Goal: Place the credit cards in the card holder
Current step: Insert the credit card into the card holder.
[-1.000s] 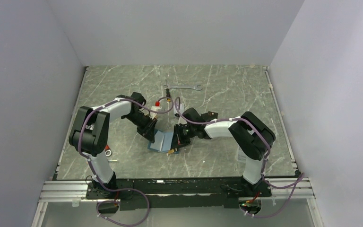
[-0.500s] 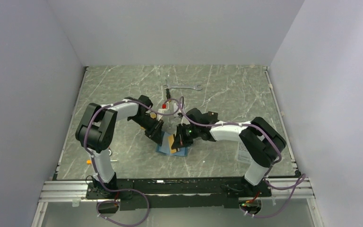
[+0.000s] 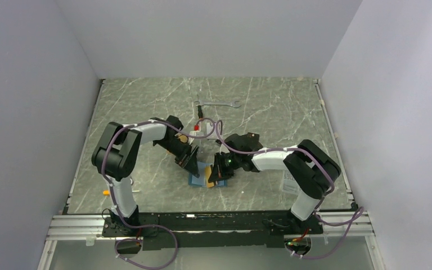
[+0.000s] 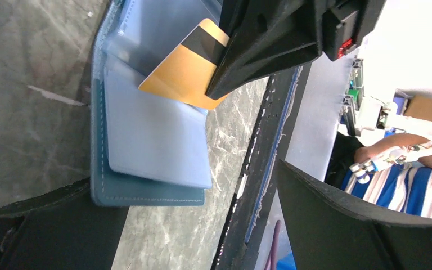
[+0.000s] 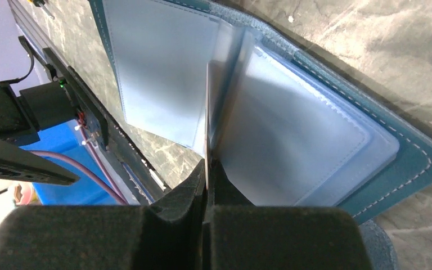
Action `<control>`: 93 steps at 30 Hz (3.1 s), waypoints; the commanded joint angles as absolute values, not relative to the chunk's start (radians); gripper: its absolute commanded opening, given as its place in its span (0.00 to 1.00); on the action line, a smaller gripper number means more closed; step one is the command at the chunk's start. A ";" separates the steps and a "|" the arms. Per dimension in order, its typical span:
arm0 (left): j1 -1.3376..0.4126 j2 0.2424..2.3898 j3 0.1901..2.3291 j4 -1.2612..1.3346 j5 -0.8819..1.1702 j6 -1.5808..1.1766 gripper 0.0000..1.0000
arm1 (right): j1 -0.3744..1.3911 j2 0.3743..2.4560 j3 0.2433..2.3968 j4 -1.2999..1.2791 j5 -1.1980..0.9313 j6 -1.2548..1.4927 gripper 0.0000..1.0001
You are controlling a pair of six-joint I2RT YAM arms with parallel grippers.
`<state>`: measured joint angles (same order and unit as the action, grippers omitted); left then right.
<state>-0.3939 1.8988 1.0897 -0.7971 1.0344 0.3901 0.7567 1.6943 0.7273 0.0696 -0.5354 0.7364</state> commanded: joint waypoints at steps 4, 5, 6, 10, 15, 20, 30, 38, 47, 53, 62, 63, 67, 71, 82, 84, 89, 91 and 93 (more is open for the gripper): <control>-0.340 1.751 1.127 -0.911 0.932 0.539 0.99 | 0.754 1.733 0.734 0.071 -0.488 0.721 0.00; -0.338 1.731 1.122 -0.921 0.902 0.554 0.99 | 0.755 1.729 0.731 0.064 -0.479 0.721 0.00; -0.339 1.708 1.115 -0.924 0.867 0.573 0.99 | 0.754 1.725 0.729 0.059 -0.475 0.721 0.00; -0.336 1.607 1.103 -0.908 0.710 0.631 0.99 | 0.755 1.705 0.740 0.022 -0.470 0.706 0.00; -0.335 1.407 1.121 -0.854 0.510 0.657 0.99 | 0.753 1.692 0.776 -0.025 -0.471 0.690 0.00; -0.330 1.155 1.161 -0.802 0.246 0.681 0.99 | 0.752 1.689 0.820 -0.071 -0.461 0.675 0.00; -0.347 0.808 1.123 -0.763 0.171 0.746 0.99 | 0.754 1.647 0.890 -0.206 -0.423 0.630 0.00; -0.355 0.750 1.008 -0.699 0.266 0.729 0.99 | 0.784 1.644 0.957 -0.259 -0.397 0.629 0.00; -0.432 0.550 0.661 -0.509 0.473 0.998 0.99 | 0.844 1.692 0.998 -0.250 -0.382 0.647 0.00; -0.489 0.589 0.657 -0.518 0.550 1.041 0.98 | 0.845 1.754 1.034 -0.267 -0.374 0.637 0.00; -0.608 0.668 0.634 -0.449 0.542 1.103 0.81 | 0.844 1.801 1.062 -0.270 -0.410 0.622 0.00; -0.618 0.682 0.641 -0.445 0.529 1.081 0.80 | 0.842 1.790 1.063 -0.267 -0.415 0.622 0.00; -0.655 0.695 0.627 -0.404 0.525 1.003 0.87 | 0.821 1.729 1.047 -0.226 -0.462 0.637 0.00; -0.731 0.645 0.519 -0.291 0.494 1.044 0.87 | 0.815 1.706 1.035 -0.198 -0.510 0.647 0.00; -0.810 0.776 0.413 0.005 0.396 1.201 0.72 | 0.768 1.709 0.944 -0.075 -0.608 0.684 0.00; -0.818 0.810 0.422 0.032 0.384 1.212 0.69 | 0.743 1.691 0.907 -0.030 -0.641 0.711 0.00; -0.844 0.819 0.386 0.098 0.388 1.288 0.69 | 0.681 1.626 0.817 0.088 -0.740 0.750 0.00; -0.851 0.815 0.366 0.113 0.399 1.335 0.72 | 0.670 1.621 0.802 0.124 -0.777 0.761 0.00; -0.855 0.815 0.349 0.141 0.399 1.363 0.72 | 0.666 1.614 0.789 0.160 -0.816 0.775 0.00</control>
<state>-0.8425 0.8249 0.3809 0.0437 0.3866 1.2667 0.6716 1.6630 0.8043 0.0105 -0.6983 0.7357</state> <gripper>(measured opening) 0.717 0.008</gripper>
